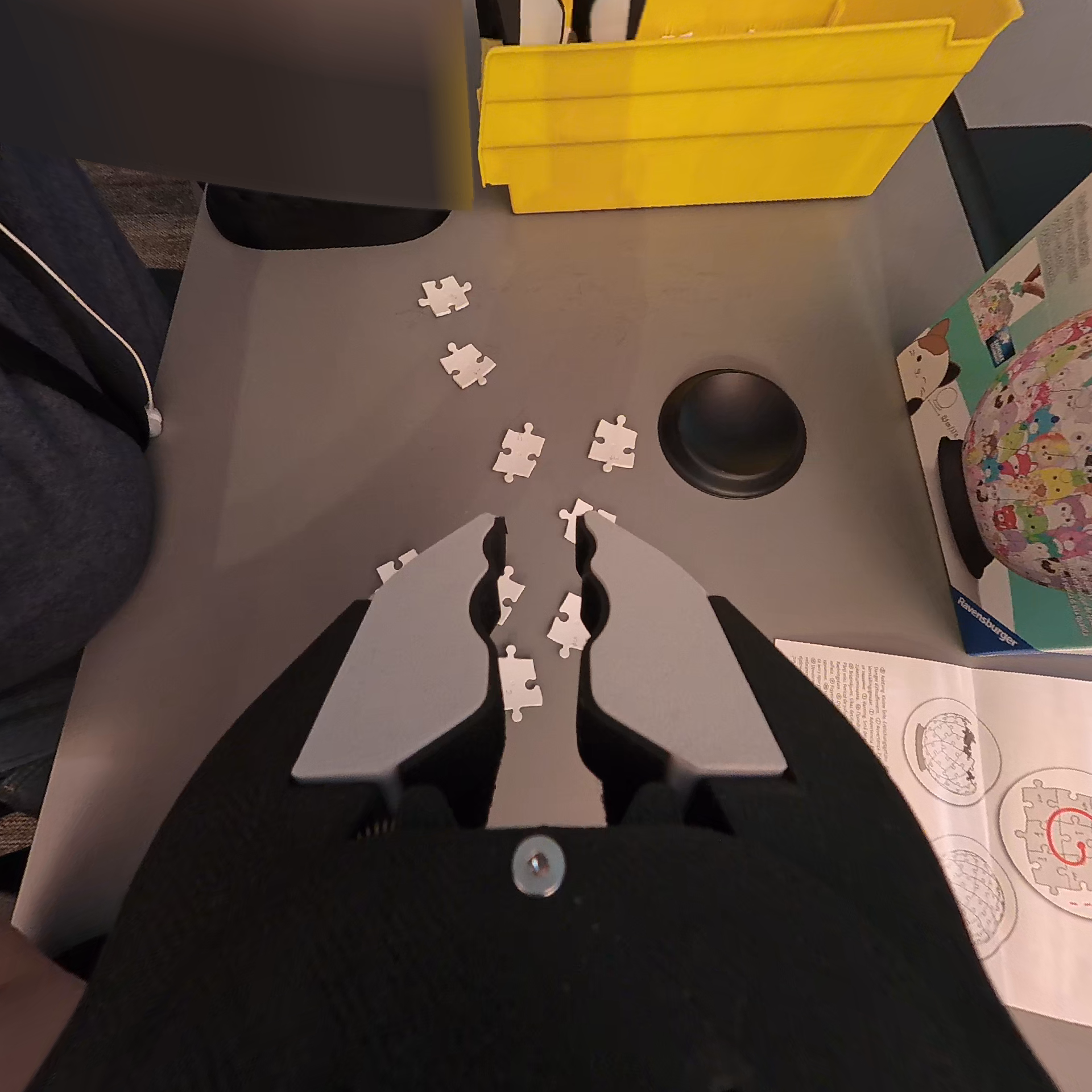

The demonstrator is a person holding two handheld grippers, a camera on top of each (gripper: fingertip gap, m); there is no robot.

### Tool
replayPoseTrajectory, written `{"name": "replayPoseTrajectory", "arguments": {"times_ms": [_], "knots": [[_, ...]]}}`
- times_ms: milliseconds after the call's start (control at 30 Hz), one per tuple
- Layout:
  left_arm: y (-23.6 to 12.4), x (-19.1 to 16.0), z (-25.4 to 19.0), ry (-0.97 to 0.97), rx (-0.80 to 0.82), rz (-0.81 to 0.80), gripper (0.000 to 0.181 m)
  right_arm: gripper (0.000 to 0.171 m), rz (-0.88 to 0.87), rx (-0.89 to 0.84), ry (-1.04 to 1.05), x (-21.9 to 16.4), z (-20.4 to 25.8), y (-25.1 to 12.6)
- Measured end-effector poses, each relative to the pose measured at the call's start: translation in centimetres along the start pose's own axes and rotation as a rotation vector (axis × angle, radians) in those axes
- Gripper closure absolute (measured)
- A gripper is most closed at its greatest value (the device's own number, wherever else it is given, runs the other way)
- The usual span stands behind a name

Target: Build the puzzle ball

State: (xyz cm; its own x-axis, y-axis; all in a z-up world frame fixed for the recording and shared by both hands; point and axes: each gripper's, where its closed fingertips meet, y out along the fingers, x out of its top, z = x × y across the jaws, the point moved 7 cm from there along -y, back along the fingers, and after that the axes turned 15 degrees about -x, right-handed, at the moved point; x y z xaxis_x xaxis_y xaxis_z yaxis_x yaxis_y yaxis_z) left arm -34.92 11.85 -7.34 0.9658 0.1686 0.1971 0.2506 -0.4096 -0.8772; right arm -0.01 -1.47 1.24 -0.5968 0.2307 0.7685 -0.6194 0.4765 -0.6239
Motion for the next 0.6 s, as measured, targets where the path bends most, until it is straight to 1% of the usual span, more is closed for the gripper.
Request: {"name": "replayPoseTrajectory", "arguments": {"times_ms": [33,67,133,200,300,433,600], "knots": [[0.03,0.17,-0.05,-0.02,-0.045,0.026,0.138,0.147,0.0,0.001,0.001,-0.01,-0.02,0.04],[0.04,0.37,0.0,-0.042,-0.071,0.048,0.13,0.147,0.003,0.002,0.0,-0.02,-0.02,0.09],[0.1,0.59,0.28,-0.057,-0.063,0.096,0.124,0.147,0.009,0.002,-0.004,-0.09,0.06,0.1],[0.43,0.65,0.41,-0.062,-0.029,0.138,0.124,0.147,0.013,0.0,-0.008,-0.14,0.1,0.0],[0.81,0.94,0.14,-0.082,-0.002,0.148,0.131,0.147,0.009,-0.007,-0.01,-0.08,0.01,-0.29],[1.03,1.12,0.44,-0.077,0.068,0.135,0.159,0.147,0.0,-0.011,-0.009,-0.01,-0.1,-0.6],[0.77,0.85,0.53,-0.083,0.074,0.112,0.161,0.147,-0.003,-0.015,-0.02,0.12,0.09,-0.82]]}}
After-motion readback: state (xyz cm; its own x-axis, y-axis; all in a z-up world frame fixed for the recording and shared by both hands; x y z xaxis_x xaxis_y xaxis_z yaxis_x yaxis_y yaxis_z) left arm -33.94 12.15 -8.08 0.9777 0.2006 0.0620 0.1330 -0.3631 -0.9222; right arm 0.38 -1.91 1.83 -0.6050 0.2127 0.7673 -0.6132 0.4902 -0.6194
